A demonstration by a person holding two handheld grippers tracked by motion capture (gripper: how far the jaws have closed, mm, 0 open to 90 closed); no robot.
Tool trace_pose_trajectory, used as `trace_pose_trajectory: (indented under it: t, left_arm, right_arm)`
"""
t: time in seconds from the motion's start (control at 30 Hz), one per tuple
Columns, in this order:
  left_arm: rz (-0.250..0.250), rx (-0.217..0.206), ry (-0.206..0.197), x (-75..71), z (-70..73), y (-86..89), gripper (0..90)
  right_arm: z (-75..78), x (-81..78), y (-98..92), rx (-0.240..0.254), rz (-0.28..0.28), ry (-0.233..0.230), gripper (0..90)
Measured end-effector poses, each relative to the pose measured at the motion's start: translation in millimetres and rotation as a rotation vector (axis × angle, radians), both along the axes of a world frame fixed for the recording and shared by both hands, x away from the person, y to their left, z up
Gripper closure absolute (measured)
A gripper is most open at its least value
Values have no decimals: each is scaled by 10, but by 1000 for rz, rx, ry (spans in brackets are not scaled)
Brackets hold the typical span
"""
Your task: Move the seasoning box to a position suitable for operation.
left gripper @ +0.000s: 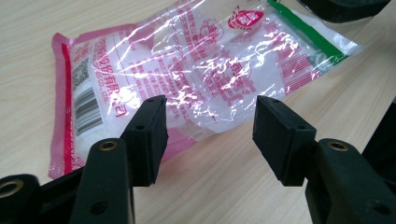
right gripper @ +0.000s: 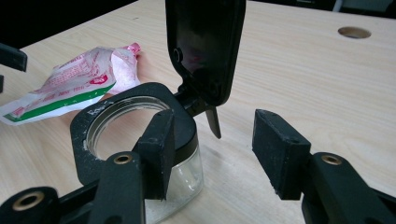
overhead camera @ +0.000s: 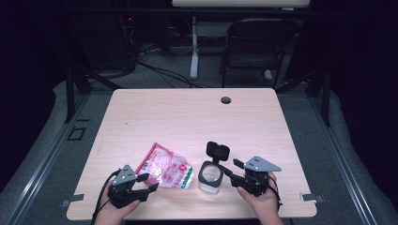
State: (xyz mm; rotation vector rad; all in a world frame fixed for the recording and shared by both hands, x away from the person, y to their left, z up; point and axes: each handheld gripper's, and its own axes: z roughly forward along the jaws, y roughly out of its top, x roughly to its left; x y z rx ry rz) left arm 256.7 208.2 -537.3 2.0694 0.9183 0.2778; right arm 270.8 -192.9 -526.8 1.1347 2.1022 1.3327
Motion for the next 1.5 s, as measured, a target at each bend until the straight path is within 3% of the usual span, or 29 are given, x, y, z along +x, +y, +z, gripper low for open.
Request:
trace_pose_trajectory:
  t: [0.13, 0.27, 0.53, 0.6, 0.73, 0.83, 1.3, 1.5]
  left_arm:
    - [-25, 38, -17, 1, -38, -55, 453]
    - [-57, 94, -60, -28, -50, -125, 448]
    - [-59, 143, -60, -26, -114, -230, 380]
    - [-62, 177, -82, -29, -129, -266, 380]
    - [-72, 287, -155, -47, -153, -357, 380]
    - [-76, 325, -176, -40, -167, -397, 381]
    - [-55, 304, -202, 76, -231, -466, 381]
    - [-73, 282, -213, 88, -227, -452, 462]
  right_arm:
    - [-11, -2, -16, 20, -6, 4, 493]
    - [-8, 1, -43, 42, -19, 1, 489]
    - [-27, 10, -81, 69, -37, 12, 473]
    - [-40, 14, -74, 71, -33, 18, 468]
    - [-52, 16, -56, 65, -25, 21, 464]
    - [-53, 16, -50, 58, -26, 18, 464]
    - [-45, 16, -61, 65, -33, 14, 464]
    - [-45, 18, -62, 64, -32, 13, 463]
